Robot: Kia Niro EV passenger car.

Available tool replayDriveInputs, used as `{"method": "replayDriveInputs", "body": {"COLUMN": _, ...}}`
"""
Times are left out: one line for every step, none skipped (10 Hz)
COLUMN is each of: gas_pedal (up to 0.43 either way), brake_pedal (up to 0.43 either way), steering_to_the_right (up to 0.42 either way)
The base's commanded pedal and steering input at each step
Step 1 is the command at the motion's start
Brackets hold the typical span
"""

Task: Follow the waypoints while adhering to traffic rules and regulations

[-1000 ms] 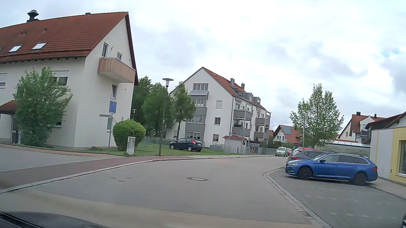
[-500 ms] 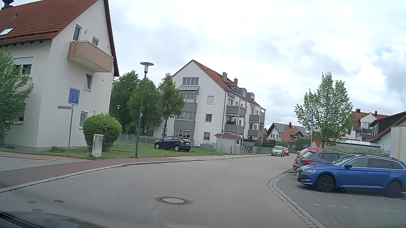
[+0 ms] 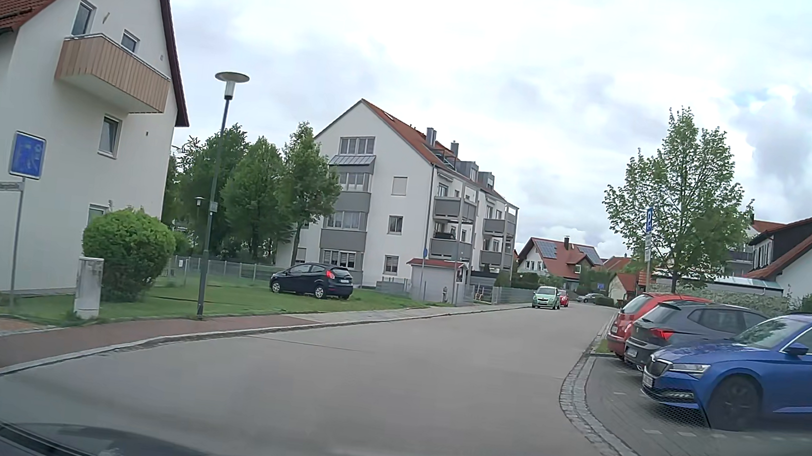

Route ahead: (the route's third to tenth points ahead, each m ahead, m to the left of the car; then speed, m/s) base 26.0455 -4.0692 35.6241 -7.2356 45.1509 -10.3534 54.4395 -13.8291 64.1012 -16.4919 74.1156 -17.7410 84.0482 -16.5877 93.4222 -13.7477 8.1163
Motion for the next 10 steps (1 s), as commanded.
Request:
{"method": "replayDriveInputs", "body": {"gas_pedal": 0.13, "brake_pedal": 0.012, "steering_to_the_right": 0.053}}
{"method": "replayDriveInputs", "body": {"gas_pedal": 0.13, "brake_pedal": 0.006, "steering_to_the_right": 0.056}}
{"method": "replayDriveInputs", "body": {"gas_pedal": 0.13, "brake_pedal": 0.006, "steering_to_the_right": 0.061}}
{"method": "replayDriveInputs", "body": {"gas_pedal": 0.13, "brake_pedal": 0.006, "steering_to_the_right": 0.063}}
{"method": "replayDriveInputs", "body": {"gas_pedal": 0.13, "brake_pedal": 0.006, "steering_to_the_right": 0.068}}
{"method": "replayDriveInputs", "body": {"gas_pedal": 0.13, "brake_pedal": 0.006, "steering_to_the_right": 0.073}}
{"method": "replayDriveInputs", "body": {"gas_pedal": 0.13, "brake_pedal": 0.012, "steering_to_the_right": 0.074}}
{"method": "replayDriveInputs", "body": {"gas_pedal": 0.13, "brake_pedal": 0.006, "steering_to_the_right": 0.073}}
{"method": "replayDriveInputs", "body": {"gas_pedal": 0.13, "brake_pedal": 0.006, "steering_to_the_right": 0.071}}
{"method": "replayDriveInputs", "body": {"gas_pedal": 0.13, "brake_pedal": 0.006, "steering_to_the_right": 0.07}}
